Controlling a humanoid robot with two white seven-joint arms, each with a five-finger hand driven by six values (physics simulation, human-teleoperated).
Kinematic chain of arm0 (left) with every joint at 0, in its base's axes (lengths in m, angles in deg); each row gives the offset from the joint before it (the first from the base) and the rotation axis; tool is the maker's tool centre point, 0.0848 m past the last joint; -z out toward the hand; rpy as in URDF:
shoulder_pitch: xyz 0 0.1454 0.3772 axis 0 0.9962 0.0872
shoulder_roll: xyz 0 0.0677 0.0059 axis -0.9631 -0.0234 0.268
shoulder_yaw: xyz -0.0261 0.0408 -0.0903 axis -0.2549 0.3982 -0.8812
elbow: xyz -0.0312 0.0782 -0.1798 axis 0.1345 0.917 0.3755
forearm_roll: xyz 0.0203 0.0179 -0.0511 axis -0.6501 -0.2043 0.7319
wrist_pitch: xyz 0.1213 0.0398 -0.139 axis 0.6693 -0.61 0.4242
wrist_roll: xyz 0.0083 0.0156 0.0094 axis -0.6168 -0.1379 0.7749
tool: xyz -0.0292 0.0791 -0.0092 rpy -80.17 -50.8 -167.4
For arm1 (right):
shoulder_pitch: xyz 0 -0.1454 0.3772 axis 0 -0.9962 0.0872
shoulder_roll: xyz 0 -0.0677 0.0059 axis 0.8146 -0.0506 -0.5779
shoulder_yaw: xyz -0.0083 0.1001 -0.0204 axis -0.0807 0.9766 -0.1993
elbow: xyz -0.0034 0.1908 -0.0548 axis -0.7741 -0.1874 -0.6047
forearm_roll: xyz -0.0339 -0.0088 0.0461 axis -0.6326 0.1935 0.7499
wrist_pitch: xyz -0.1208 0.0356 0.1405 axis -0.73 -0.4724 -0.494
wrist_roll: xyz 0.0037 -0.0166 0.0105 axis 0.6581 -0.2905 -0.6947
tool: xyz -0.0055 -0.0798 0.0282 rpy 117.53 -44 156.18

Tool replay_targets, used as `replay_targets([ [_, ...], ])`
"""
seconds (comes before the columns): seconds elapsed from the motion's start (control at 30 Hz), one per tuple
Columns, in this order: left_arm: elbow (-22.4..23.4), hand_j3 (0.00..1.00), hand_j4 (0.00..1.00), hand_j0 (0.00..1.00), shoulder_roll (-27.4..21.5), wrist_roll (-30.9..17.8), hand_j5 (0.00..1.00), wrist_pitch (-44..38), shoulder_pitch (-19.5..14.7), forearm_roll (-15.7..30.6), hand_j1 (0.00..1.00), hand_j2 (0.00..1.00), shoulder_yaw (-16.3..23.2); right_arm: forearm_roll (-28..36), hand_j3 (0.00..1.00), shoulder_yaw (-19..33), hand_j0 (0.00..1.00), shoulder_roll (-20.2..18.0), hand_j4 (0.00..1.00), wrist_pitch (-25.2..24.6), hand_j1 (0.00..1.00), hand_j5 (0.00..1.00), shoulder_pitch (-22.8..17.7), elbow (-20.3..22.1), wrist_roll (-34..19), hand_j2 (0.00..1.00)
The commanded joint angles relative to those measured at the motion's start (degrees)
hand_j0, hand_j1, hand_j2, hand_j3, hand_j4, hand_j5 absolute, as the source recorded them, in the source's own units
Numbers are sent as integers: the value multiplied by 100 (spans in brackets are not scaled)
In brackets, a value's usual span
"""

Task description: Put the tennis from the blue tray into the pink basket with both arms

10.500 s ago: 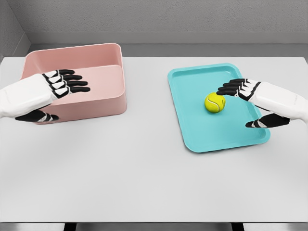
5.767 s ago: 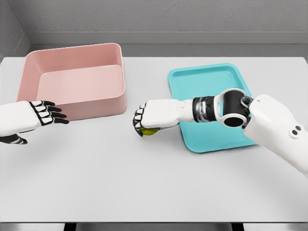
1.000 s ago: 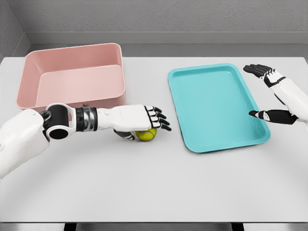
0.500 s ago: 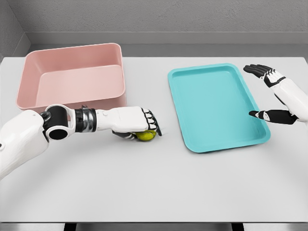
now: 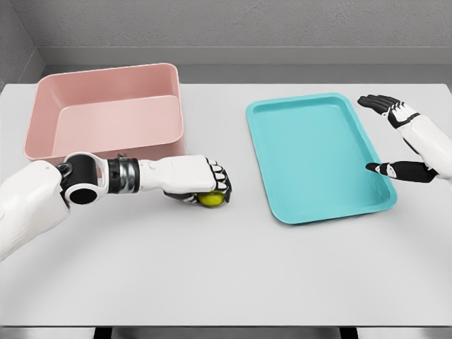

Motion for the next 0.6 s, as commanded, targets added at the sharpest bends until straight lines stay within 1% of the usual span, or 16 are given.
replay_targets([
  [0.0, -19, 59, 59, 59, -15, 1, 59, -8, 0, 44, 59, 59, -10, 44, 100, 1, 100, -7, 100, -12, 100, 100, 0, 3, 3, 100],
  [0.17, -204, 60, 60, 60, -147, 1, 60, -8, -61, 158, 60, 60, -36, 44, 100, 1, 100, 1, 100, -12, 100, 100, 0, 3, 3, 100],
  [0.2, -248, 60, 60, 60, -165, 1, 60, -8, -97, 237, 60, 60, -45, 44, 100, 1, 100, 1, 100, -12, 100, 100, 0, 3, 3, 100],
  [0.3, -564, 60, 60, 60, -358, 1, 60, -8, -114, 413, 60, 60, -106, 44, 100, 1, 100, 1, 100, -12, 100, 100, 0, 3, 3, 100],
  [0.43, -722, 60, 60, 60, -525, 1, 60, -8, -123, 563, 60, 60, -256, 44, 100, 1, 100, 1, 100, -12, 100, 100, 0, 3, 3, 100],
  [0.57, -731, 61, 61, 61, -569, 1, 61, -8, -237, 651, 61, 61, -291, 44, 100, 1, 100, 1, 100, -12, 100, 100, 0, 3, 3, 100],
])
